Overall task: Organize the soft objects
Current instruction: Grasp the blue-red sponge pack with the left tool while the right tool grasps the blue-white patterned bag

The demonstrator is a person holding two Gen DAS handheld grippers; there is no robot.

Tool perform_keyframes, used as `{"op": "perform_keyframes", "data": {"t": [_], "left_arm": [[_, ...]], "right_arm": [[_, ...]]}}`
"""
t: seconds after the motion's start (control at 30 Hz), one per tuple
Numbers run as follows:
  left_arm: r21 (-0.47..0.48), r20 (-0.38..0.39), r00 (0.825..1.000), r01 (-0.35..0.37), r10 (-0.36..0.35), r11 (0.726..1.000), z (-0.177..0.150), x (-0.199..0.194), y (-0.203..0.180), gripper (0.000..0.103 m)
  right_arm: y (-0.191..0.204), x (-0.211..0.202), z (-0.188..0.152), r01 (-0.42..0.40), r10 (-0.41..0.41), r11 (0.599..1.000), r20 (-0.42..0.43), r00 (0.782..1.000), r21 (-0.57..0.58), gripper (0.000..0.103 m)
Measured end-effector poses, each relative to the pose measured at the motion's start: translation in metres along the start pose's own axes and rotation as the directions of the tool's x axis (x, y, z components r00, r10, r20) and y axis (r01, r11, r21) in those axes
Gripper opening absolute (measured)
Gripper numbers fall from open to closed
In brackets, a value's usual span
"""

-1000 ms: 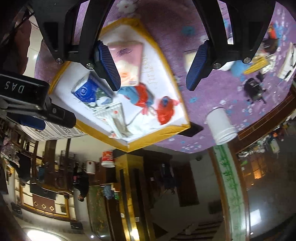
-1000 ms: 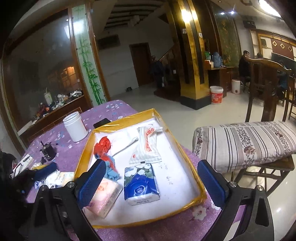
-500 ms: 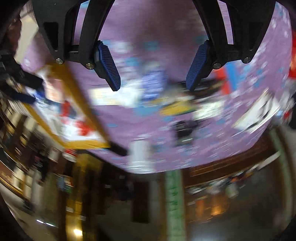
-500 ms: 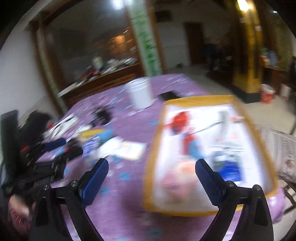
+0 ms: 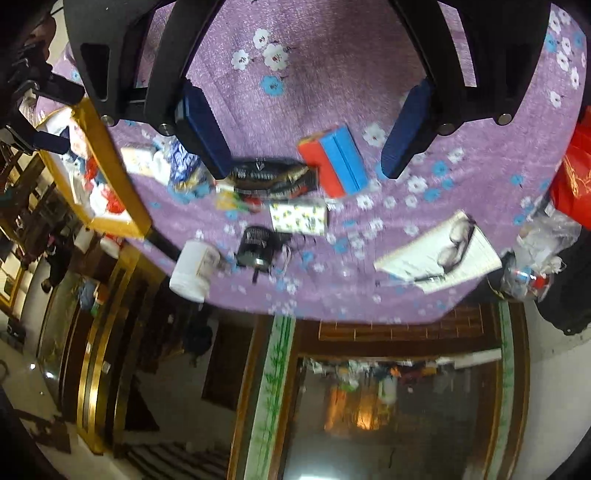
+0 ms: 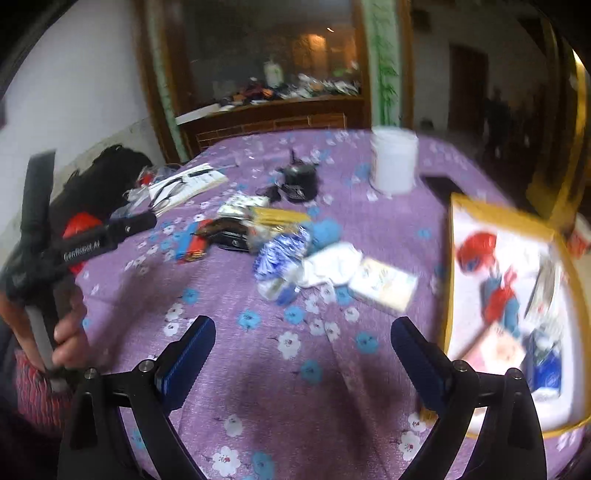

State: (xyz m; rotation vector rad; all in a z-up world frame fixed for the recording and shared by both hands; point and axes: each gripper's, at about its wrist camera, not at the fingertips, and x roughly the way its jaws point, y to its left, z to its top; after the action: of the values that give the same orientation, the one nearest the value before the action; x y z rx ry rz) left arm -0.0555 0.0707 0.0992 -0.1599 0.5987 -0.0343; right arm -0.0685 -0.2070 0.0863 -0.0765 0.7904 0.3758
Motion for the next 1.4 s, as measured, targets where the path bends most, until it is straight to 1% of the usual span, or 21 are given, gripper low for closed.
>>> {"op": "perform_keyframes", "data": {"t": [0.03, 0.1, 0.17, 0.23, 0.3, 0.37, 0.47, 0.57, 0.73, 0.9, 0.93, 0.97, 1.0, 1.07, 1.1, 1.13, 1.17, 1.2, 1.3, 1.33, 1.4], "left_arm": [[-0.005, 0.006, 1.000, -0.007, 0.007, 1.000, 0.000, -0.001, 0.002, 0.084], [-0.002, -0.018, 0.999, -0.028, 0.028, 1.000, 0.006, 0.002, 0.007, 0.084], [-0.013, -0.043, 0.998, -0.050, 0.050, 0.999, 0.006, 0.005, 0.013, 0.084], [-0.060, -0.093, 0.995, -0.050, 0.044, 0.997, 0.010, 0.012, 0.025, 0.084], [-0.120, -0.174, 0.985, -0.024, 0.003, 0.993, 0.017, 0.029, 0.036, 0.084], [-0.140, -0.237, 0.971, -0.071, 0.037, 0.988, 0.023, 0.049, 0.043, 0.084], [-0.132, -0.314, 0.945, -0.135, 0.088, 0.982, 0.027, 0.079, 0.043, 0.084], [-0.136, -0.347, 0.933, -0.155, 0.100, 0.979, 0.023, 0.098, 0.042, 0.084], [-0.178, -0.399, 0.914, -0.153, 0.071, 0.972, 0.011, 0.123, 0.052, 0.084], [-0.156, -0.414, 0.907, -0.150, 0.074, 0.976, 0.011, 0.134, 0.048, 0.084], [-0.150, -0.415, 0.907, -0.148, 0.074, 0.978, 0.011, 0.136, 0.046, 0.084], [-0.136, -0.417, 0.905, -0.152, 0.082, 0.979, 0.011, 0.139, 0.043, 0.084], [-0.127, -0.417, 0.904, -0.156, 0.089, 0.980, 0.010, 0.141, 0.041, 0.084], [-0.108, -0.424, 0.902, -0.141, 0.083, 0.984, 0.009, 0.147, 0.037, 0.084], [-0.095, -0.426, 0.901, -0.136, 0.083, 0.986, 0.009, 0.149, 0.034, 0.082], [-0.084, -0.424, 0.902, -0.131, 0.083, 0.988, 0.008, 0.150, 0.032, 0.077], [-0.075, -0.422, 0.903, -0.116, 0.074, 0.990, 0.008, 0.150, 0.029, 0.056], [-0.064, -0.423, 0.902, -0.118, 0.080, 0.991, 0.008, 0.150, 0.027, 0.045], [-0.039, -0.401, 0.908, -0.148, 0.120, 0.988, 0.009, 0.146, 0.024, 0.042], [-0.039, -0.388, 0.913, -0.153, 0.126, 0.987, 0.010, 0.143, 0.024, 0.038], [-0.034, -0.342, 0.928, -0.167, 0.145, 0.985, 0.012, 0.132, 0.025, 0.037]], "right_arm": [[0.003, -0.002, 0.002, -0.006, 0.006, 1.000, 0.005, 1.000, -0.007, 0.103], [0.003, -0.005, 0.005, 0.014, -0.014, 1.000, 0.026, 1.000, 0.010, 0.103], [-0.002, 0.000, 0.009, 0.012, -0.013, 0.999, 0.009, 1.000, 0.042, 0.103], [-0.010, 0.009, 0.011, -0.004, 0.006, 0.998, -0.032, 0.999, 0.070, 0.102], [-0.017, 0.021, 0.012, -0.009, 0.017, 0.996, -0.082, 0.997, 0.093, 0.101], [-0.024, 0.037, 0.017, -0.012, 0.028, 0.992, -0.130, 0.991, 0.122, 0.100], [-0.031, 0.056, 0.029, -0.066, 0.098, 0.978, -0.159, 0.982, 0.197, 0.088], [-0.031, 0.070, 0.039, -0.042, 0.076, 0.976, -0.150, 0.986, 0.215, 0.081], [-0.025, 0.097, 0.048, -0.039, 0.080, 0.975, -0.185, 0.980, 0.217, 0.077], [-0.010, 0.123, 0.057, -0.008, 0.041, 0.986, -0.197, 0.979, 0.166, 0.074], [-0.008, 0.130, 0.057, -0.017, 0.051, 0.986, -0.206, 0.977, 0.164, 0.068], [-0.006, 0.137, 0.057, -0.026, 0.062, 0.987, -0.220, 0.974, 0.161, 0.057], [-0.004, 0.143, 0.057, -0.027, 0.063, 0.988, -0.232, 0.971, 0.154, 0.052], [0.002, 0.151, 0.056, -0.020, 0.050, 0.992, -0.238, 0.970, 0.125, 0.031], [0.004, 0.151, 0.055, -0.008, 0.037, 0.993, -0.239, 0.970, 0.118, 0.031], [0.005, 0.149, 0.054, -0.004, 0.029, 0.994, -0.224, 0.974, 0.113, 0.030], [0.006, 0.147, 0.053, -0.001, 0.024, 0.994, -0.211, 0.977, 0.110, 0.030], [0.006, 0.143, 0.052, -0.006, 0.027, 0.994, -0.191, 0.981, 0.113, 0.030], [-0.004, 0.130, 0.050, -0.071, 0.088, 0.987, -0.113, 0.990, 0.146, 0.030], [-0.008, 0.125, 0.049, -0.093, 0.108, 0.983, -0.090, 0.990, 0.156, 0.030], [-0.014, 0.122, 0.047, -0.117, 0.129, 0.979, -0.061, 0.990, 0.166, 0.030]]}}
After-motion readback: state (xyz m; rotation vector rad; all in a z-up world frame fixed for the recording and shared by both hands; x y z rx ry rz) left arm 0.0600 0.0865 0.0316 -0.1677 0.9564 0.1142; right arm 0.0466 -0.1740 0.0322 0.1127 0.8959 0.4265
